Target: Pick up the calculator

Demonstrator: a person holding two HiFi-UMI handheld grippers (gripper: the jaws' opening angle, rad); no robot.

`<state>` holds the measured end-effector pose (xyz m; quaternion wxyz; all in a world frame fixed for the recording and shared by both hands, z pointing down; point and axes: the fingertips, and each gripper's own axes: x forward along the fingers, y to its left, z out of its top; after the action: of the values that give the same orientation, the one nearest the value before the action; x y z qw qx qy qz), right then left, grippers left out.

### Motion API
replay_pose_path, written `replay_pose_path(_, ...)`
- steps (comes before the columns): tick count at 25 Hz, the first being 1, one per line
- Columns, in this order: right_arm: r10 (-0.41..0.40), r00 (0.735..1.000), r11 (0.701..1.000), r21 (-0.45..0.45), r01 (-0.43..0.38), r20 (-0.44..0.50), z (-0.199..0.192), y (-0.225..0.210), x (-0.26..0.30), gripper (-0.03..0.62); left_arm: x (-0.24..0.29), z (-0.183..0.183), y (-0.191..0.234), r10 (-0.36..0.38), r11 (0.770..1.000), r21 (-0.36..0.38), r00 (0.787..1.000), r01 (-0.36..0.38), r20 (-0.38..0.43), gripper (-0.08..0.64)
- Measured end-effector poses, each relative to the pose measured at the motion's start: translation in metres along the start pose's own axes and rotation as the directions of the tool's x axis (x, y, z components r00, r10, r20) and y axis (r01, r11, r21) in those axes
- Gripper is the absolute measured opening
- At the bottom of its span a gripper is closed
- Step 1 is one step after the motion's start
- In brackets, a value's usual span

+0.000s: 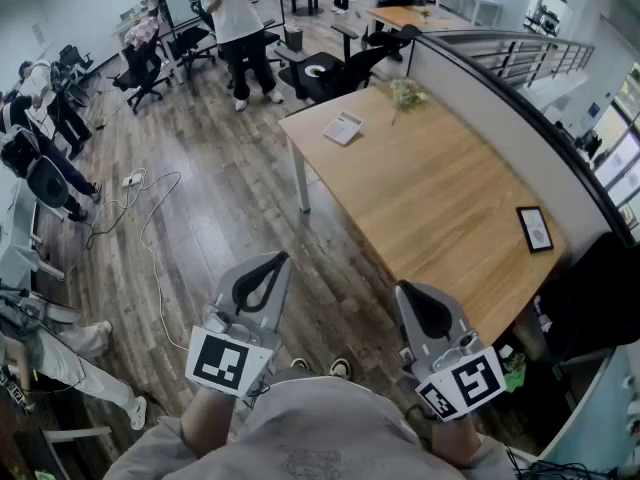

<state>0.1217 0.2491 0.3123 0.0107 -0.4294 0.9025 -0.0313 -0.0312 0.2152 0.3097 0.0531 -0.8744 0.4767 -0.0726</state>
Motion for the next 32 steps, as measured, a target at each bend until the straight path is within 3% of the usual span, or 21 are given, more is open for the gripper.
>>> replay_pose_path(17, 0.012, 0.996, 0.998, 0.064, -0.018, 0.089, 0.009, -0.019, -0.012, 0.015, 0.006, -0.002, -0.008, 0.034, 0.999, -0.001, 0.999, -0.034, -0.009, 0.002)
replay_pose_path(18, 0.006, 0.995, 0.997, 0.071, -0.014, 0.103, 0.009, -0.021, -0.013, 0.057, 0.006, -0.003, -0.009, 0.039, 0.999, -0.003, 0.999, -0.039, -0.009, 0.002)
replay_pose_path(20, -0.002, 0.993, 0.997, 0.082, -0.007, 0.119, 0.008, -0.026, -0.015, 0.215, 0.007, -0.005, -0.013, 0.044, 0.999, -0.007, 0.999, -0.044, -0.010, 0.002)
replay_pose_path(32, 0.000, 0.997, 0.998, 0.068, -0.005, 0.073, -0.002, -0.044, 0.019, 0.224, 0.025, -0.012, 0.015, 0.062, 0.998, -0.017, 0.998, -0.063, -0.019, 0.002)
